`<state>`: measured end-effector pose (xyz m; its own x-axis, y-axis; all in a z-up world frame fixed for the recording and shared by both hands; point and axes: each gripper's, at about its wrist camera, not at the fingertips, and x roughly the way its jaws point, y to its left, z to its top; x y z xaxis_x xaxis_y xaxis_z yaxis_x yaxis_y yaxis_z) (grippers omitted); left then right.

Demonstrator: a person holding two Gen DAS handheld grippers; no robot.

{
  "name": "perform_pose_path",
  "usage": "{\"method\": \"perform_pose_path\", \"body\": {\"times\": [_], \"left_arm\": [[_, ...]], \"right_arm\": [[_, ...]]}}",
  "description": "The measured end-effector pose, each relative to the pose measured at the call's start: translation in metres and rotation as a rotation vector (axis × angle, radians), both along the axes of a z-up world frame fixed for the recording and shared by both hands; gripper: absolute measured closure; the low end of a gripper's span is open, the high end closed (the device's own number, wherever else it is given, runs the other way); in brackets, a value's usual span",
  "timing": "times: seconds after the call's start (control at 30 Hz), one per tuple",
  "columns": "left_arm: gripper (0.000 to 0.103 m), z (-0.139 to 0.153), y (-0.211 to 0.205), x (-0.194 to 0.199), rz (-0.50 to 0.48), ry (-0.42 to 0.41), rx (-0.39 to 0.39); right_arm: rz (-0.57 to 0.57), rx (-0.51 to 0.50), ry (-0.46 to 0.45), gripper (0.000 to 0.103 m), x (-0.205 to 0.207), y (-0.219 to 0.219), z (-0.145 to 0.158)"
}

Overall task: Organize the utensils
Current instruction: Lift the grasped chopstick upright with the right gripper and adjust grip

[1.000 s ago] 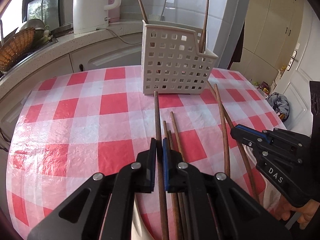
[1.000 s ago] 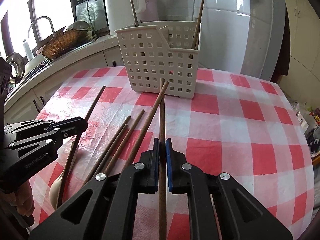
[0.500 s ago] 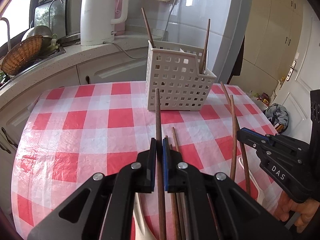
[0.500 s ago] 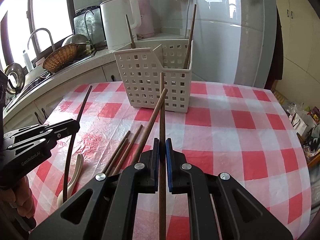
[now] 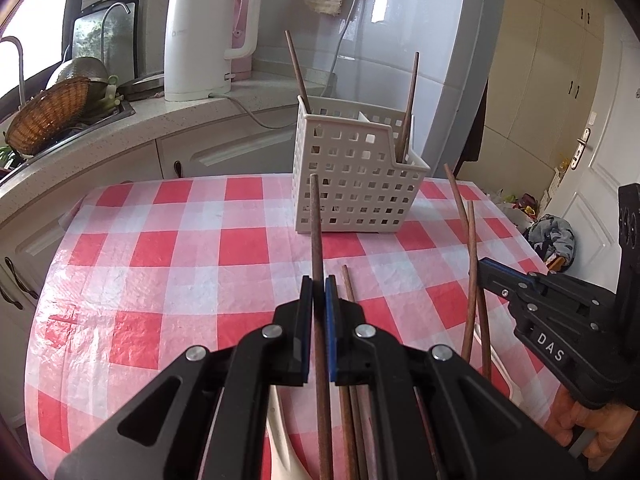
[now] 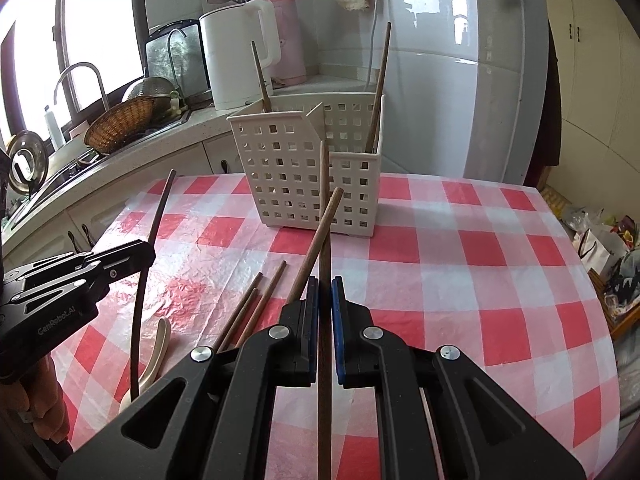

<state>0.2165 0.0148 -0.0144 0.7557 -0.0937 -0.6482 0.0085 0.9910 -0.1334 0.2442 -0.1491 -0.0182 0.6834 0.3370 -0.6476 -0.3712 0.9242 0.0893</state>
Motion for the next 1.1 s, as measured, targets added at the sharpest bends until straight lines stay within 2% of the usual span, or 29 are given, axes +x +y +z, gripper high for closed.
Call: {"method": "perform_pose_path", "body": {"times": [0.17,0.3,0.4,0.6,0.77,0.93,0.97,1.03,1.1], "left_arm": [[0.097,-0.003,-0.005,-0.001,-0.021,0.001,-0.013],[0.097,-0.007,-0.012,0.000,-0.086,0.019,-0.071],[0.097,-0.013,-0.016,0.003,-0.104,0.036,-0.086],[0.097,-0.026,-0.017,0.009,-0.129,0.078,-0.140],[0.097,-0.036,-0.005,0.011,-0.087,0.105,-0.152],[0.097,-0.040,0.004,0.011,-0.065,0.112,-0.149],[0.097,-0.041,0.005,0.012,-0.063,0.115,-0.150],[0.097,-0.044,0.006,0.012,-0.060,0.120,-0.154],[0.097,-0.045,0.006,0.012,-0.062,0.121,-0.157]], "right_arm": [[0.005,-0.010,0.016,0.094,-0.002,0.008,-0.010],[0.024,0.001,0.037,0.094,-0.003,0.014,-0.018],[0.034,0.030,0.045,0.094,-0.004,0.015,-0.018],[0.061,0.006,0.073,0.094,-0.005,0.029,-0.030],[0.063,-0.048,0.112,0.094,-0.002,0.037,-0.048],[-0.001,-0.073,0.132,0.094,0.004,0.028,-0.060],[-0.009,-0.089,0.133,0.094,0.005,0.028,-0.062],[-0.004,-0.189,0.105,0.094,0.003,0.037,-0.066],[0.018,-0.229,0.081,0.094,-0.003,0.045,-0.068]]}}
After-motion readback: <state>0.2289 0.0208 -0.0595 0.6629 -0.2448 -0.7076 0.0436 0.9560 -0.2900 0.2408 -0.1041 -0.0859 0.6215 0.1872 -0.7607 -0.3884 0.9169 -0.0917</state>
